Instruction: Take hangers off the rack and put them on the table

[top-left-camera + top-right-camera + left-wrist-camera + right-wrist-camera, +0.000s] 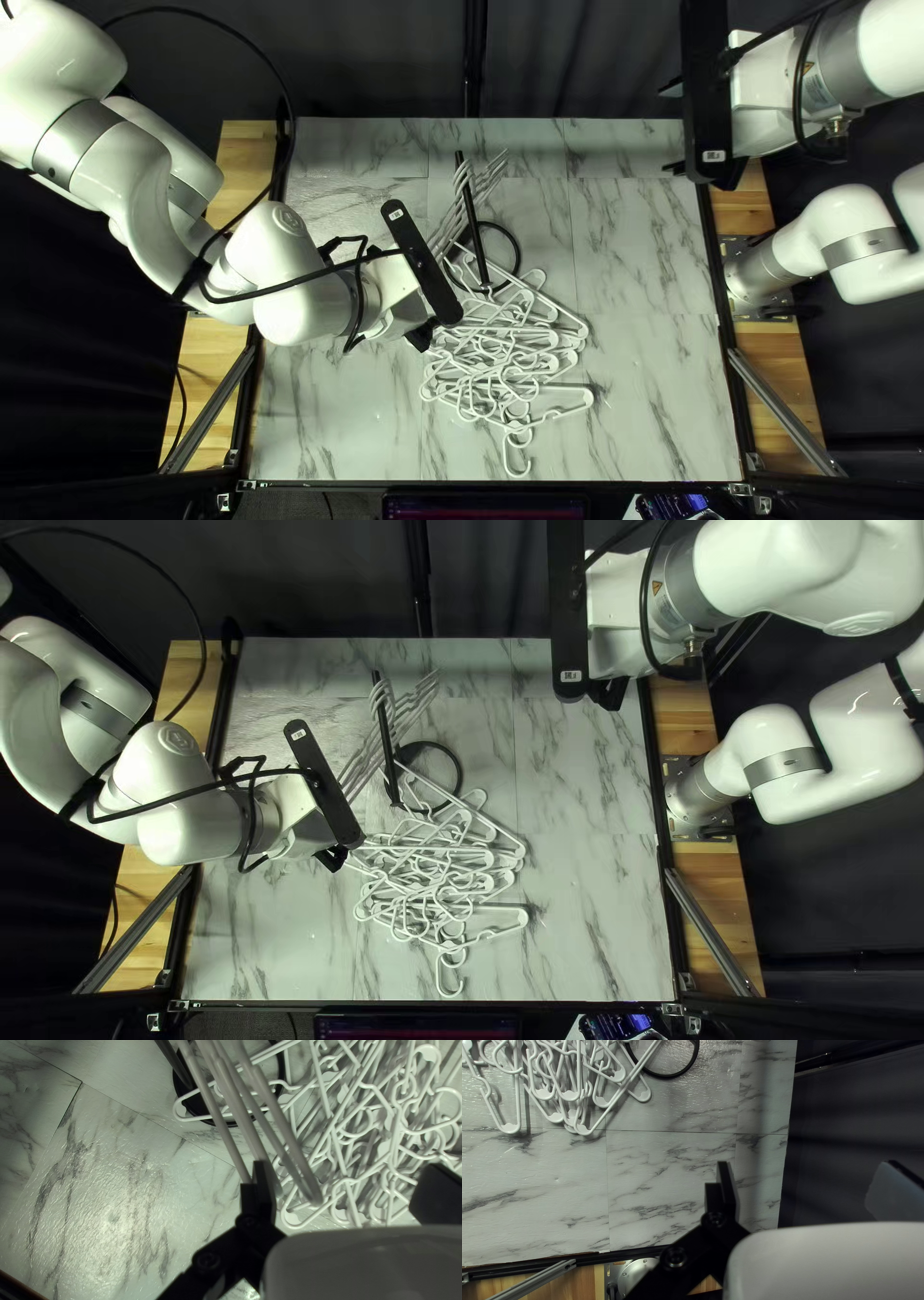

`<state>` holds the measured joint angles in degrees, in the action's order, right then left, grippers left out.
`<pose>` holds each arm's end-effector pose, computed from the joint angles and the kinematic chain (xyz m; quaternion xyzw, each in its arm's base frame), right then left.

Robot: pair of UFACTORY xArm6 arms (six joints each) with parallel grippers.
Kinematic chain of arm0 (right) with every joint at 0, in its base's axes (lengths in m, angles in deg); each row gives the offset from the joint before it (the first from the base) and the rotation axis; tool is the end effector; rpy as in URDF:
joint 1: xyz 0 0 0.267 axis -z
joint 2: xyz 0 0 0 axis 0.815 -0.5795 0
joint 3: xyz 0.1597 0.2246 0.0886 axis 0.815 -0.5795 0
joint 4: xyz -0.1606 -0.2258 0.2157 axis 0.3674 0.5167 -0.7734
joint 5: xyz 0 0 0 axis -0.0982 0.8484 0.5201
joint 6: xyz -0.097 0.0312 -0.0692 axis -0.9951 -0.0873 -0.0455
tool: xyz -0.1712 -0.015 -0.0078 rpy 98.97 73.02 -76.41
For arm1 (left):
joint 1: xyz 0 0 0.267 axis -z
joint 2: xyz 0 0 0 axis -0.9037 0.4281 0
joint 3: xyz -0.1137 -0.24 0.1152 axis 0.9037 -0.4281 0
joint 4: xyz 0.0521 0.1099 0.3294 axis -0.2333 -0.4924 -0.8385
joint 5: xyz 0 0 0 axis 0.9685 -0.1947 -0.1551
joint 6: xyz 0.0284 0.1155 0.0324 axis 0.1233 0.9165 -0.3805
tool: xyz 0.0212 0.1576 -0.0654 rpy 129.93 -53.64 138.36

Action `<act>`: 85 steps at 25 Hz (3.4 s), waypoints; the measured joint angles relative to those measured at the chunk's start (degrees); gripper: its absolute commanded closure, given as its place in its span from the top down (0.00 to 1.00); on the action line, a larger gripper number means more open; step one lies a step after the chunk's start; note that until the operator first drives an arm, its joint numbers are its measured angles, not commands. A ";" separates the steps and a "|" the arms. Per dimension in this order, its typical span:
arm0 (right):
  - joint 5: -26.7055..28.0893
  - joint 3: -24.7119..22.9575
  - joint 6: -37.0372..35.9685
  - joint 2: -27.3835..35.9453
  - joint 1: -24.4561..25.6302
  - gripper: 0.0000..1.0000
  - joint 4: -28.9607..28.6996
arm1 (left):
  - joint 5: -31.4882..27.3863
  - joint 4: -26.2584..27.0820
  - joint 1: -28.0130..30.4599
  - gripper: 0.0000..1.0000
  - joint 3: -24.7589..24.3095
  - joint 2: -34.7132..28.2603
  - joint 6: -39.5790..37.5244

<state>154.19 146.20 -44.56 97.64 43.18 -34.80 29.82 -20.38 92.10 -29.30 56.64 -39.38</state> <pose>0.3500 -0.0227 0.4627 0.9723 0.0518 0.1667 0.1554 0.4218 -0.1102 0.2310 -0.9290 -0.2472 -0.2599 0.0912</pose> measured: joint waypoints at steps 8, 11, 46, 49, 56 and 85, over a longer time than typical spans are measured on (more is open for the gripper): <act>0.00 0.00 0.00 0.00 0.00 1.00 0.00 | -0.81 -1.01 1.74 1.00 1.81 0.60 -1.16; 0.00 0.00 0.00 0.00 0.00 1.00 0.00 | -0.34 -1.29 1.55 1.00 1.52 0.68 -1.41; 0.00 0.00 0.00 0.00 0.00 1.00 0.00 | 1.98 -3.30 0.60 1.00 -0.13 1.23 -5.87; 0.00 0.00 0.00 0.00 0.00 1.00 0.00 | 2.48 -3.42 0.53 1.00 -0.28 1.16 -6.06; 0.00 0.00 0.00 0.00 0.00 1.00 0.00 | 3.25 -3.46 0.36 1.00 -0.05 1.45 -6.13; 0.00 0.00 0.00 0.00 0.00 1.00 0.00 | 0.91 -4.56 3.11 1.00 3.06 3.70 -10.52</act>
<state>154.19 146.20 -44.56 97.64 43.18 -34.80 30.74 -24.94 95.21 -26.23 60.34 -49.90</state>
